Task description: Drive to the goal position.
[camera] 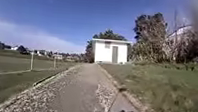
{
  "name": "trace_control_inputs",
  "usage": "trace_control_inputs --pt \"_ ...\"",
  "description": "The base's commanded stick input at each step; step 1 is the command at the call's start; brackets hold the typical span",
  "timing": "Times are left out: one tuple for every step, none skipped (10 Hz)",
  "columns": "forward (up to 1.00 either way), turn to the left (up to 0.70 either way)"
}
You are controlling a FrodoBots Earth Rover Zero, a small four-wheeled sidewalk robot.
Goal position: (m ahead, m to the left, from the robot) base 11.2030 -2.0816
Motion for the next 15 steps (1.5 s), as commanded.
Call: trace_control_inputs --pt "0.70 0.00" --pt "0.70 0.00" --pt "0.70 0.00" --pt "0.70 0.00" --pt "0.70 0.00" --pt "0.70 0.00" --pt "0.70 0.00" --pt "0.70 0.00" --pt "0.70 0.00" --pt "0.70 0.00" --pt "0.70 0.03" --pt "0.70 0.11" --pt "0.70 0.14" --pt "0.70 0.14" --pt "0.70 0.00"
